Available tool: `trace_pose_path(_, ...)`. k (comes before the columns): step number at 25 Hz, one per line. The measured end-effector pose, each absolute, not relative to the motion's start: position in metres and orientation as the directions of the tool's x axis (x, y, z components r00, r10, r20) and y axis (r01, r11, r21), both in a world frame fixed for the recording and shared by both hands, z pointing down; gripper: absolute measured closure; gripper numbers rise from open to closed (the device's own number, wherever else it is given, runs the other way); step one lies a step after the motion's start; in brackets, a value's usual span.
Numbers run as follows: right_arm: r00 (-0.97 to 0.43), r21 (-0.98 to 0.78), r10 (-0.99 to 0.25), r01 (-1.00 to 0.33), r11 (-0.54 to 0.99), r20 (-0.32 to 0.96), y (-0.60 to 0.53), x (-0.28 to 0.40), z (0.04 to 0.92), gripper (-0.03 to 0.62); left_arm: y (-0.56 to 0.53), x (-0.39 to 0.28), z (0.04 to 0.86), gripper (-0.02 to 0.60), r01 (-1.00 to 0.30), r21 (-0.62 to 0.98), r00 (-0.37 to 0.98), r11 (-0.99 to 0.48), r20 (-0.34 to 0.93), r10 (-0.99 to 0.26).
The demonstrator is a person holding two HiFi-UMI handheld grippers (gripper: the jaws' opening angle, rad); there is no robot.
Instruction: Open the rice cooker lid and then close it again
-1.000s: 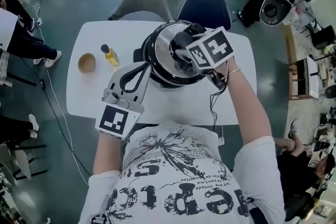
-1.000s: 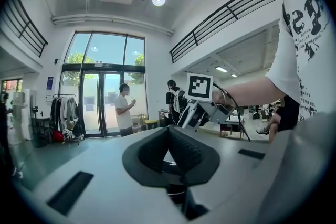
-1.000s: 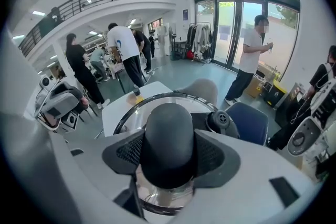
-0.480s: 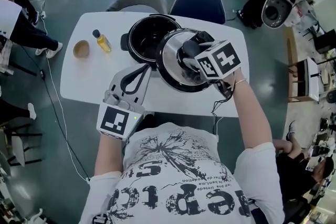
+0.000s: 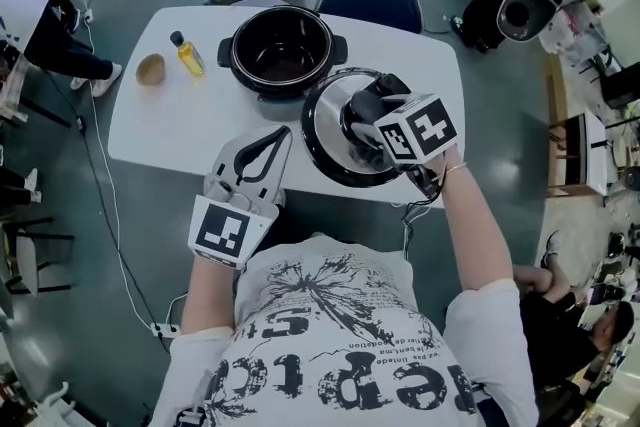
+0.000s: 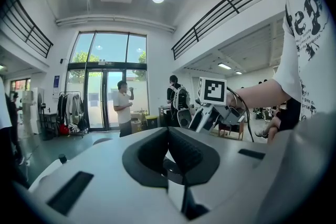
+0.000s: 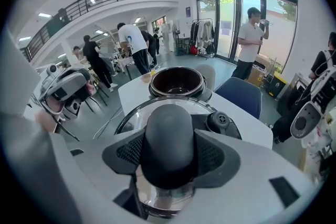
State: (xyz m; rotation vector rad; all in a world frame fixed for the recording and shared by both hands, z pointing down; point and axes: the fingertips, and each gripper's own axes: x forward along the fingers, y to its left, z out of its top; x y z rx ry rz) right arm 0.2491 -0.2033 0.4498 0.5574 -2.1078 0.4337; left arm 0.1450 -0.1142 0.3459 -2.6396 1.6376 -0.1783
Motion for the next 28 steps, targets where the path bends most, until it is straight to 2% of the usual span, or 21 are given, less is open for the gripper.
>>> trace_pose_path(13, -0.510, -0.091, -0.219, -0.515, 0.852, 0.832, -0.191, 0.253, 0.446, 0.303, -0.100, 0.151, 0.339, 0.568, -0.901, -0.099, 0.417, -0.422, 0.069, -0.906)
trace_pose_path(22, -0.538, -0.078, -0.232, -0.491, 0.867, 0.810, -0.216, 0.209, 0.426, 0.303, -0.122, 0.123, 0.331, 0.568, -0.895, -0.132, 0.424, -0.427, 0.052, -0.904)
trace_pose_path(28, -0.539, -0.056, -0.249, -0.487, 0.872, 0.804, -0.250, 0.146, 0.413, 0.303, -0.149, 0.067, 0.330, 0.568, -0.898, -0.123, 0.419, -0.422, 0.049, -0.907)
